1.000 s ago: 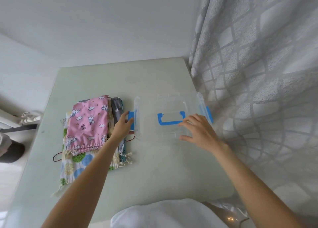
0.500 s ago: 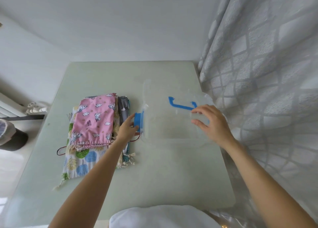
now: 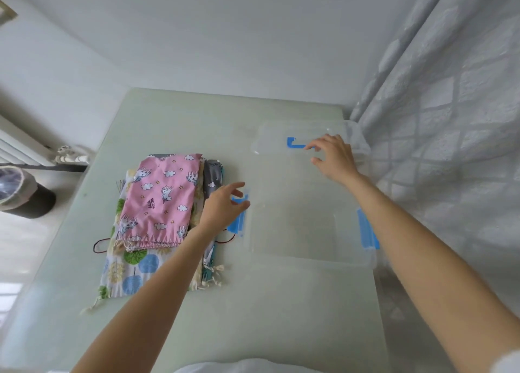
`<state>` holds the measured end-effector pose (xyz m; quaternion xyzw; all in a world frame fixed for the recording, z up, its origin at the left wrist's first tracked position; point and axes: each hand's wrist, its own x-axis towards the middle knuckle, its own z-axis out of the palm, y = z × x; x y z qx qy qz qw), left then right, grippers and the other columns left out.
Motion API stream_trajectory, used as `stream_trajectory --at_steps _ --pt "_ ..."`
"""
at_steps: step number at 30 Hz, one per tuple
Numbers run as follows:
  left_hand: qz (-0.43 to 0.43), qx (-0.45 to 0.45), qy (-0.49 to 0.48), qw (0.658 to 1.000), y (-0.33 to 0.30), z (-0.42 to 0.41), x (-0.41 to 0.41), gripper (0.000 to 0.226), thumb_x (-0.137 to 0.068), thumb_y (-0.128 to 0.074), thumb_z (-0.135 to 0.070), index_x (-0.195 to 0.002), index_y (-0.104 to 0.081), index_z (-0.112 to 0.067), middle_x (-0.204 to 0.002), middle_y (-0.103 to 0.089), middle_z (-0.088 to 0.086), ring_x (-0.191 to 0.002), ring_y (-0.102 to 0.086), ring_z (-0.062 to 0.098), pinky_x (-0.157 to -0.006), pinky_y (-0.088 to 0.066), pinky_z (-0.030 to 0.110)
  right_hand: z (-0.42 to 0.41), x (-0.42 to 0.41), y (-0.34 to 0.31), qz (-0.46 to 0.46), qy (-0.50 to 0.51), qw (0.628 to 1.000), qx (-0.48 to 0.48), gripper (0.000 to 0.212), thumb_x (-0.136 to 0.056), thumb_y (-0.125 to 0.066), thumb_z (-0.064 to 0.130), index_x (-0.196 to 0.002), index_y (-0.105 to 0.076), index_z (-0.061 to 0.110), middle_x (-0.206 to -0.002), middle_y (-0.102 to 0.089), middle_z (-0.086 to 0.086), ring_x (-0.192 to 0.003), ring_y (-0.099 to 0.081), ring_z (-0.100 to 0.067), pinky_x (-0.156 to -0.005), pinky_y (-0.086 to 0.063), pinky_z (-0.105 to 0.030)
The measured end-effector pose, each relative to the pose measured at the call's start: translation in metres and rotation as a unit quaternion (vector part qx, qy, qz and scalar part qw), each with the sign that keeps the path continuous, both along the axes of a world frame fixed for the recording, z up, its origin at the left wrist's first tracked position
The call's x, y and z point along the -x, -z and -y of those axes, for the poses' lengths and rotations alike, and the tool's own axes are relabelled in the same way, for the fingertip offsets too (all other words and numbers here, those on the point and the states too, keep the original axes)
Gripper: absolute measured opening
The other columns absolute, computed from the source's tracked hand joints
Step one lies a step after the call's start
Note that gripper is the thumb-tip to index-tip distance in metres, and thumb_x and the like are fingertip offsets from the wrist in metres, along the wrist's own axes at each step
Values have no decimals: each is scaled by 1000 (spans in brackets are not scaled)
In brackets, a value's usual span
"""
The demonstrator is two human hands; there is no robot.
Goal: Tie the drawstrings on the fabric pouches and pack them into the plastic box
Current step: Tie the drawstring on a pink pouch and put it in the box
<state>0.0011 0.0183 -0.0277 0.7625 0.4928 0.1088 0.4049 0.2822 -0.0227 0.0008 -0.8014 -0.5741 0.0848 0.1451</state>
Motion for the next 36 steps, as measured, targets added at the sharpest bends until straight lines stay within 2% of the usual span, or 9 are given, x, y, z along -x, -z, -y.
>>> stream_trajectory --at_steps 5,8,12,17,24,28,30,33,36 --pt "-3 44 21 999 3 -11 4 46 -83 -68 -26 -126 -51 -26 -106 -60 -11 -73 -61 3 -79 -47 26 -30 -10 32 -82 -17 990 113 31 -75 -63 7 -100 -69 24 -92 -57 2 -90 -52 -22 -80 -44 -33" --pt "-2 50 19 999 5 -13 3 43 -83 -68 -25 -123 -52 -26 -104 -59 -12 -68 -58 -4 -77 -47 24 -30 -12 41 -131 4 984 120 31 -79 -57 4 -100 -71 22 -100 -66 -3 -88 -55 -18 -80 -45 -31" --pt "2 54 7 999 5 -12 2 41 -82 -68 -24 -120 -53 -27 -100 -60 -11 -66 -59 0 -77 -49 28 -15 3 27 -155 25 987 37 24 -87 -54 11 -104 -69 19 -104 -66 -3 -97 -59 -19 -85 -45 -31" --pt "17 65 19 998 4 5 7 42 -83 -67 -24 -122 -53 -26 -102 -61 -7 -67 -60 2 -73 -52 28 16 59 -4 -143 -36 987 -60 20 -88 -56 12 -104 -68 17 -100 -65 -1 -96 -57 -22 -85 -41 -29" --pt "48 -114 -60 991 -2 7 60 26 -91 -56 -15 -116 -63 -19 -97 -62 -11 -79 -58 3 -68 -44 8 36 170 -23 -9 -126 979 -161 19 -80 -61 2 -94 -69 12 -112 -60 -11 -100 -54 -30 -79 -47 -32" --pt "31 -151 -122 981 12 -5 141 29 -90 -56 -9 -118 -60 -16 -108 -65 -2 -88 -61 11 -72 -50 27 31 243 -11 -103 -154 975 -121 20 -85 -57 5 -100 -68 11 -113 -58 -7 -101 -56 -25 -69 -47 -25" --pt "-16 -166 -124 978 26 -10 179 35 -87 -61 -7 -121 -56 -11 -113 -62 9 -97 -60 24 -79 -50 38 25 276 6 -152 -149 974 -72 25 -89 -53 7 -111 -64 12 -115 -57 -5 -104 -55 -21 -74 -49 -27" --pt "-99 -79 -127 984 45 -20 224 51 -82 -66 -7 -130 -49 -7 -122 -54 20 -110 -53 35 -94 -42 46 15 311 37 -166 -100 981 21 31 -92 -50 11 -123 -52 13 -120 -57 -5 -108 -53 -21 -83 -47 -30" --pt "-115 -4 -107 988 60 -30 247 56 -83 -67 -17 -133 -43 -8 -126 -49 15 -110 -55 29 -96 -42 40 10 332 66 -132 -36 987 78 27 -91 -54 16 -117 -48 11 -114 -58 -7 -103 -54 -26 -80 -44 -31"
